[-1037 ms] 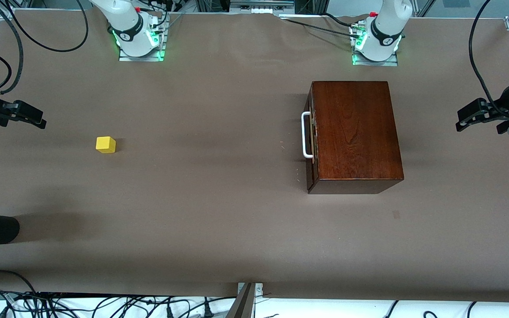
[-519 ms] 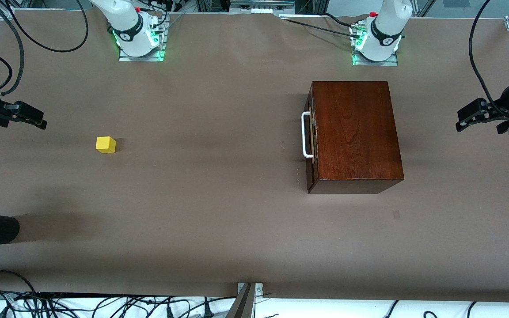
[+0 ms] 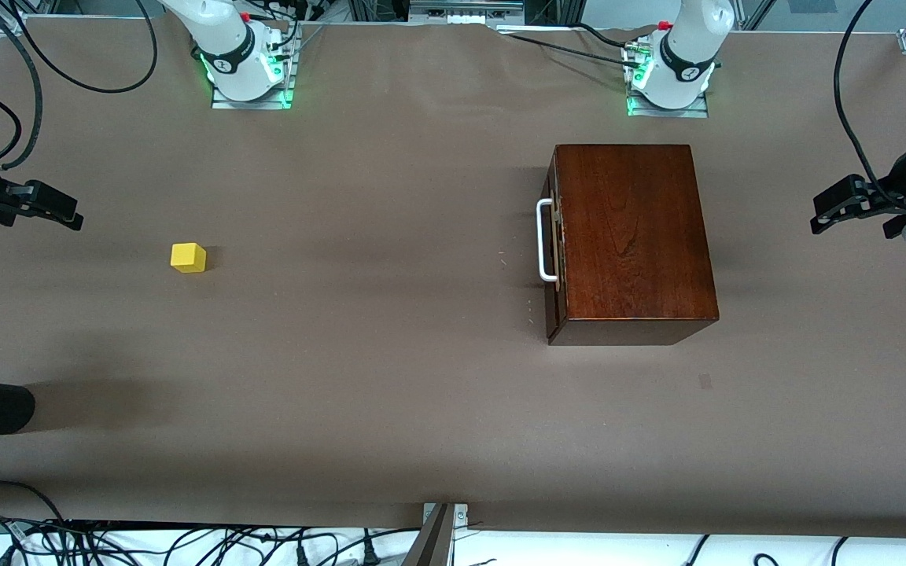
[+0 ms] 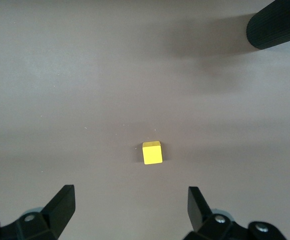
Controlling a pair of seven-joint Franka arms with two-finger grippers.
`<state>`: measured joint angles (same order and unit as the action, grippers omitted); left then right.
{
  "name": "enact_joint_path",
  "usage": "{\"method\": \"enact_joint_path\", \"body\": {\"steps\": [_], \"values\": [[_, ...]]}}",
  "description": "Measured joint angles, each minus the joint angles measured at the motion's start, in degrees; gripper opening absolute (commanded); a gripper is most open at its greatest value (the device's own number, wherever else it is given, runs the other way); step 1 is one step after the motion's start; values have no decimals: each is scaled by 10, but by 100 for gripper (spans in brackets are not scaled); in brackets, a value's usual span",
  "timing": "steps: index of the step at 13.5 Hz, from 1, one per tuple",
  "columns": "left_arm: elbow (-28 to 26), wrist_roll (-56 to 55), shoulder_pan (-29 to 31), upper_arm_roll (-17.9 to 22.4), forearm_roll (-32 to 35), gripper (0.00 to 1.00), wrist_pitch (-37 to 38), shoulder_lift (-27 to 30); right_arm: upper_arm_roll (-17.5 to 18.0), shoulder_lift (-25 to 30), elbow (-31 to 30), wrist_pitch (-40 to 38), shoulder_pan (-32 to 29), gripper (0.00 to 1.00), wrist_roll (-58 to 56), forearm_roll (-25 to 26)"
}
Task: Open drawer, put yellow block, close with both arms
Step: 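Move the left gripper to the drawer's white handle and grasp it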
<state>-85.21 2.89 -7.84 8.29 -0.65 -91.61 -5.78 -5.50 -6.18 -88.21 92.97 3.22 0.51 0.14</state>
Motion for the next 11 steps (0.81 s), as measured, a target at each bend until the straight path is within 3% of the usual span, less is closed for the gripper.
{"method": "enact_joint_path", "body": {"steps": [7,11], "values": [[6,-1,-18,-4,0,100,-3,-3,0,-2,0,0,-1,100,0,0],[18,-47,-66,-6,0,100,-3,-13,0,-2,0,1,-1,100,0,0]]}}
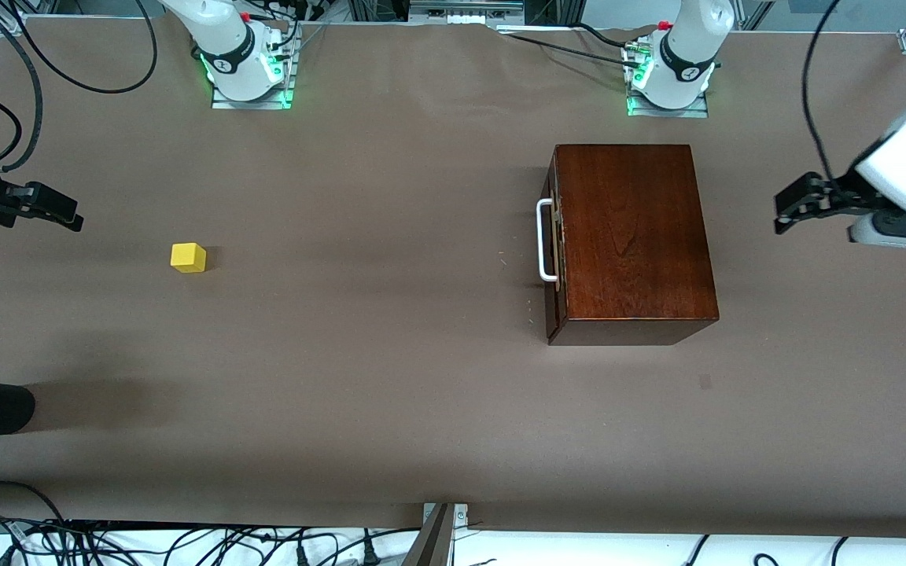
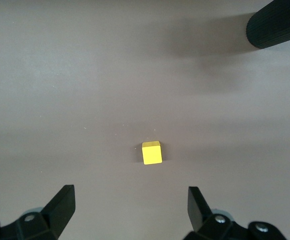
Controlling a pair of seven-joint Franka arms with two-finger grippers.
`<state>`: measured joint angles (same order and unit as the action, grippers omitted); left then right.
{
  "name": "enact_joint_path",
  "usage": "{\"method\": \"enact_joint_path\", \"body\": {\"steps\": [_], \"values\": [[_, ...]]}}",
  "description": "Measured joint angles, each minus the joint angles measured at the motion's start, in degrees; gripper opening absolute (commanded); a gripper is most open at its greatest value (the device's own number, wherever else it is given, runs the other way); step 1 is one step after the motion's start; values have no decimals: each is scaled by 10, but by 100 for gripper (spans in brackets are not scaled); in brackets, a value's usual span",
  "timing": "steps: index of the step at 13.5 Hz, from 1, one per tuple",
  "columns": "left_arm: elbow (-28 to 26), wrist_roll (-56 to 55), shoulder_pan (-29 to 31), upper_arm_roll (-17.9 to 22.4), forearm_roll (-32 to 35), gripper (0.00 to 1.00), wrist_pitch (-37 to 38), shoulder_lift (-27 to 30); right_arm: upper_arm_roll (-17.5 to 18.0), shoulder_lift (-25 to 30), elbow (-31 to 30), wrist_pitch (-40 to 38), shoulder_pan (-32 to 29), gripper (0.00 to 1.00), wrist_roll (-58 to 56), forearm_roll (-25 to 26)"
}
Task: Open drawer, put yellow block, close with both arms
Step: 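Move the left gripper to the drawer's white handle and grasp it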
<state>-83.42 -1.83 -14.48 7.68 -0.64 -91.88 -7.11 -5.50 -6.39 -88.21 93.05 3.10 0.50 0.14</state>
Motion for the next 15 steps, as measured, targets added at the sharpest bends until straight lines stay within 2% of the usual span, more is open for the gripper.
{"method": "enact_joint_path", "body": {"steps": [11,15], "values": [[21,-253,-245,-4,20,100,-1,-114,0,0,0,0,0,100,0,0],[25,-295,-304,-4,32,100,-14,-174,0,0,0,0,0,100,0,0]]}}
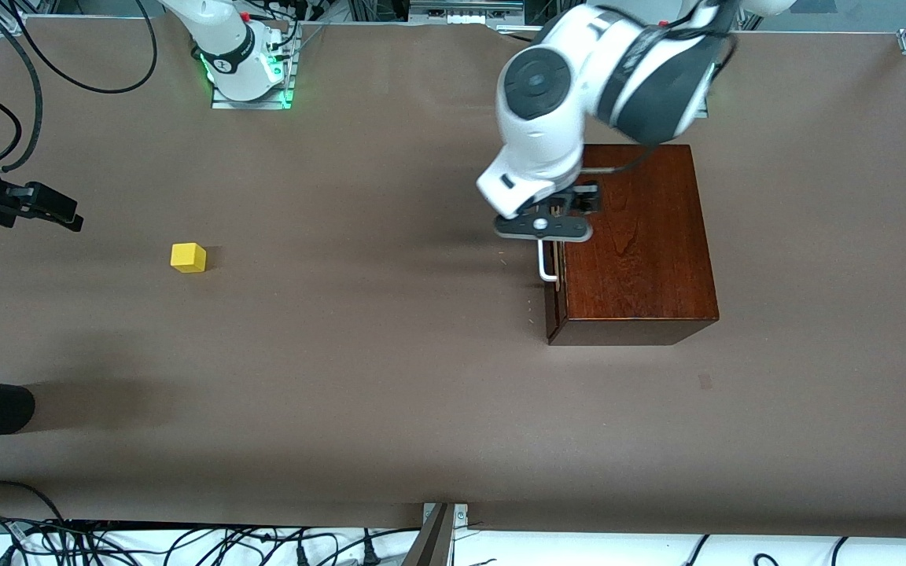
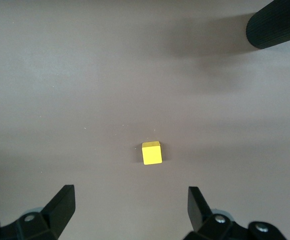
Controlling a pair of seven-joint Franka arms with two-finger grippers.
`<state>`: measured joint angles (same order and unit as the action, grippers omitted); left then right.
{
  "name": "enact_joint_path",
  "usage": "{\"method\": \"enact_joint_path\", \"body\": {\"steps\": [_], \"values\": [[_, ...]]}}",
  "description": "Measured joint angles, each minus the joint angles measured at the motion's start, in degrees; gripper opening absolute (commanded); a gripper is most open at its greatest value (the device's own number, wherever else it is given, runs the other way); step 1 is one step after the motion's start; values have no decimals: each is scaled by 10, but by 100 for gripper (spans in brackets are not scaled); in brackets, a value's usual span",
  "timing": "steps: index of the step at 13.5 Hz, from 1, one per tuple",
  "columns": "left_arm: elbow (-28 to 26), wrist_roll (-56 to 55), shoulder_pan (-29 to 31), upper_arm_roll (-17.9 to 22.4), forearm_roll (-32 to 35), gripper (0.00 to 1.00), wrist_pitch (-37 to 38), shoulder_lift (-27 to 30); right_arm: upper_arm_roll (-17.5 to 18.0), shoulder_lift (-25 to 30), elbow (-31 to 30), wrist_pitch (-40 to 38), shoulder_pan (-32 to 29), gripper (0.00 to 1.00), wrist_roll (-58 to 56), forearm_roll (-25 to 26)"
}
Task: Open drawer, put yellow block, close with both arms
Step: 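Move the left gripper to the drawer's white handle and grasp it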
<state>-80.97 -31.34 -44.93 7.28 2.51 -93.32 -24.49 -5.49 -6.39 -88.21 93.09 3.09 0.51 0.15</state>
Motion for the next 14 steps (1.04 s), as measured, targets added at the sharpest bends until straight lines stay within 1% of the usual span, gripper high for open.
{"method": "enact_joint_path", "body": {"steps": [4,6,11,14], "values": [[3,-15,-28,1,11,100,-34,-57,0,-1,0,0,0,100,0,0],[5,-16,-37,1,19,100,-37,-78,0,-2,0,0,0,100,0,0],[6,-43,-47,2,37,100,-40,-113,0,-3,0,0,0,100,0,0],[6,-44,-46,6,58,100,-62,-126,0,-3,0,0,0,100,0,0]]}}
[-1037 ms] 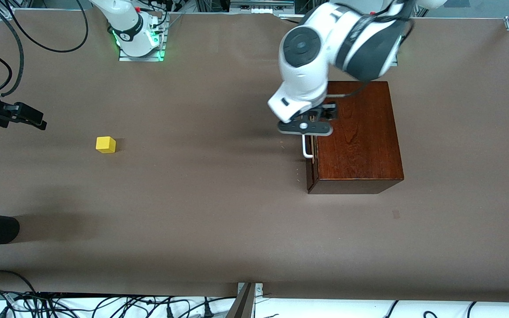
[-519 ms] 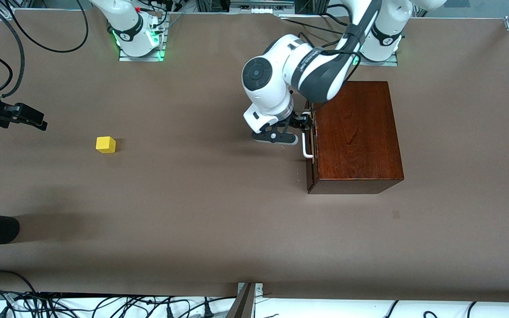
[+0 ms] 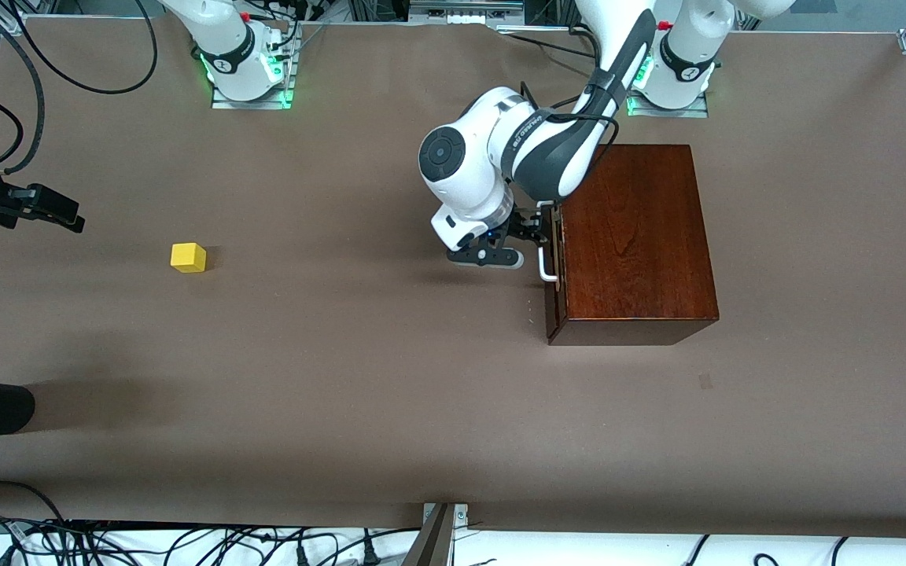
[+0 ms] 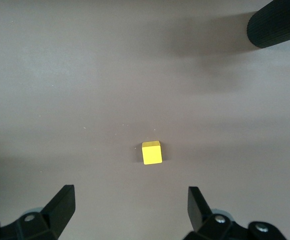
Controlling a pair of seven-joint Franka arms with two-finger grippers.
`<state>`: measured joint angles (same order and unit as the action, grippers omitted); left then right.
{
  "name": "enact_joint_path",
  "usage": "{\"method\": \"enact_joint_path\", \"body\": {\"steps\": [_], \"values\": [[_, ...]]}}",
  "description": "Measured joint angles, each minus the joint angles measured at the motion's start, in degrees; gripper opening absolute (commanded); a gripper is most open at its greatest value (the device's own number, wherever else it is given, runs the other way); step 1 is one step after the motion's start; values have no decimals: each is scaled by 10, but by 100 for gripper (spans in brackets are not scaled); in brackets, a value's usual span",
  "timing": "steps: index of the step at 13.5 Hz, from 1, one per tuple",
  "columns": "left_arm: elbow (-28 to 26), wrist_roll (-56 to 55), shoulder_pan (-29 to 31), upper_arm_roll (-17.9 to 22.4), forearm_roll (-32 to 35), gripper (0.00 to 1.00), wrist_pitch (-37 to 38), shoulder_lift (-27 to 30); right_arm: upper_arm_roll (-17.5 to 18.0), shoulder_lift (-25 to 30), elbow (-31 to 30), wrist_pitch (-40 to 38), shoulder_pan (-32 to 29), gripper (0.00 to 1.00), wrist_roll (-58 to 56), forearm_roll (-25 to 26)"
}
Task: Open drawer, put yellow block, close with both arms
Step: 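Move the left gripper to the drawer's white handle and grasp it, then pull the drawer open with the left gripper while the right gripper reaches the cube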
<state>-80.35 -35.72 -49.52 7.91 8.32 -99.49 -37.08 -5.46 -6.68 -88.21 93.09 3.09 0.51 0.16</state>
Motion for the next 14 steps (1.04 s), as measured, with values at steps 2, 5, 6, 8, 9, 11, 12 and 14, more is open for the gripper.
{"method": "enact_joint_path", "body": {"steps": [2,5,6,8,9,11,12,14], "values": [[0,0,1,4,3,100,-4,-8,0,0,0,0,0,100,0,0],[0,0,7,9,4,100,-4,-15,0,0,0,0,0,100,0,0],[-1,0,11,9,4,100,-4,-16,0,0,0,0,0,100,0,0],[-3,0,15,9,4,100,-5,-18,0,0,0,0,0,100,0,0],[-4,0,14,8,4,100,-5,-18,0,0,0,0,0,100,0,0],[-6,-1,13,5,4,100,-5,-19,0,0,0,0,0,100,0,0],[-8,-1,13,4,4,100,-5,-19,0,-1,0,0,0,100,0,0],[-10,-13,12,2,-5,100,-5,-19,0,-1,0,0,0,100,0,0]]}}
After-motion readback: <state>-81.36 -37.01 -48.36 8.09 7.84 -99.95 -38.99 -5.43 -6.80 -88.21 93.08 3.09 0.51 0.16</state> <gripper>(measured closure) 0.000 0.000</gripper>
